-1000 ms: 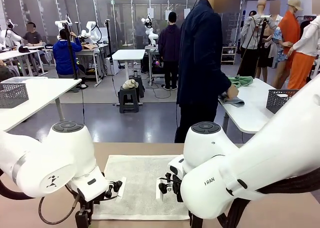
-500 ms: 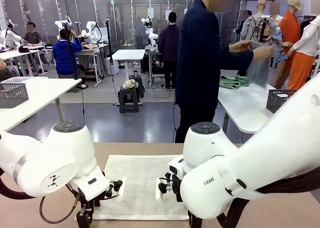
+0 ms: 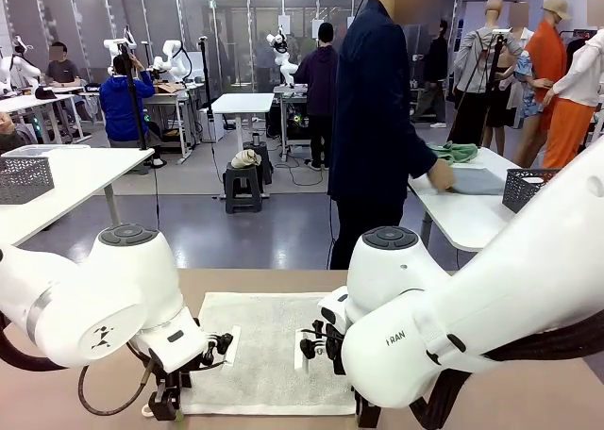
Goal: Fold the towels and place them in the basket.
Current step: When a person lays out a Towel with hook on the table, fold it in half twice.
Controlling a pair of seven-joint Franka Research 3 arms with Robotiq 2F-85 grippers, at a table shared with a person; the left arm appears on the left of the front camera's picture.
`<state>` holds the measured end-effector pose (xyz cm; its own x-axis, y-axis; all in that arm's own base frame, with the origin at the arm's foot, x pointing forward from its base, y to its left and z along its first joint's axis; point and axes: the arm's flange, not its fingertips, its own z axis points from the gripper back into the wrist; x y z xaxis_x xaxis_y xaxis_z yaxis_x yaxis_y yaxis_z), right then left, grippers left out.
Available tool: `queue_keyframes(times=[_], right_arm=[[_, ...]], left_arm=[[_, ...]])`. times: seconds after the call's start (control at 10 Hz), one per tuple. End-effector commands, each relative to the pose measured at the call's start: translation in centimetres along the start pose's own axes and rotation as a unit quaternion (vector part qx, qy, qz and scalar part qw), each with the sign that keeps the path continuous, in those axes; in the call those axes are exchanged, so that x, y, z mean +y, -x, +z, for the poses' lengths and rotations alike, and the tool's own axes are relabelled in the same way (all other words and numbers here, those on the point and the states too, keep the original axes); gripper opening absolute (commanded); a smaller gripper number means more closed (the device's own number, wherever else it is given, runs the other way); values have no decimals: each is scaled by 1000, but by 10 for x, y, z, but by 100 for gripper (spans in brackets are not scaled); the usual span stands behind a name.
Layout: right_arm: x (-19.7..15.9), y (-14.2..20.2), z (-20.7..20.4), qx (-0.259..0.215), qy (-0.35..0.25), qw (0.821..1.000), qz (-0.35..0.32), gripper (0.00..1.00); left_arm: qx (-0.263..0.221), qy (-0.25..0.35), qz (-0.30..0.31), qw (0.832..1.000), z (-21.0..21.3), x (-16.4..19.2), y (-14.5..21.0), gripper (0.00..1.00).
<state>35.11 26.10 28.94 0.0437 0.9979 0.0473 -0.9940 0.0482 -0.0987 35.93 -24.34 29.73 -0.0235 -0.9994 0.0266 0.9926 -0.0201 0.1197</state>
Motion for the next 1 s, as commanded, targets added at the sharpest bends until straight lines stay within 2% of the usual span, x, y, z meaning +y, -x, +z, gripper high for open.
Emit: queue_keyframes(times=[0.0,0.1,0.2,0.3,0.4,0.5,0.6,0.7,0.9], right_arm=[[-6,-2,-1,4,4,1000,-12,58],[-8,-2,-1,5,3,1000,-13,22],[-9,-4,0,7,4,1000,-11,38],[-10,-5,0,10,3,1000,-9,2],[-11,-5,0,9,2,1000,-6,38],[-11,-5,-1,8,-2,1000,-4,0],[-11,-4,-2,8,-3,1000,-4,18],[-11,-4,-2,7,-4,1000,-4,0],[-9,-6,-1,10,-5,1000,1,0]], left_arm=[[4,-4,-9,1000,-1,10,-5,57],[5,-4,-10,1000,0,12,-5,24],[6,-4,-12,1000,2,13,-5,38],[7,-3,-12,1000,3,15,-4,5],[8,0,-12,1000,4,17,-4,19],[8,2,-12,1000,4,18,-3,0],[9,4,-14,1000,5,19,-3,0],[10,6,-15,1000,5,20,-3,0],[11,8,-19,1000,7,20,-3,0]])
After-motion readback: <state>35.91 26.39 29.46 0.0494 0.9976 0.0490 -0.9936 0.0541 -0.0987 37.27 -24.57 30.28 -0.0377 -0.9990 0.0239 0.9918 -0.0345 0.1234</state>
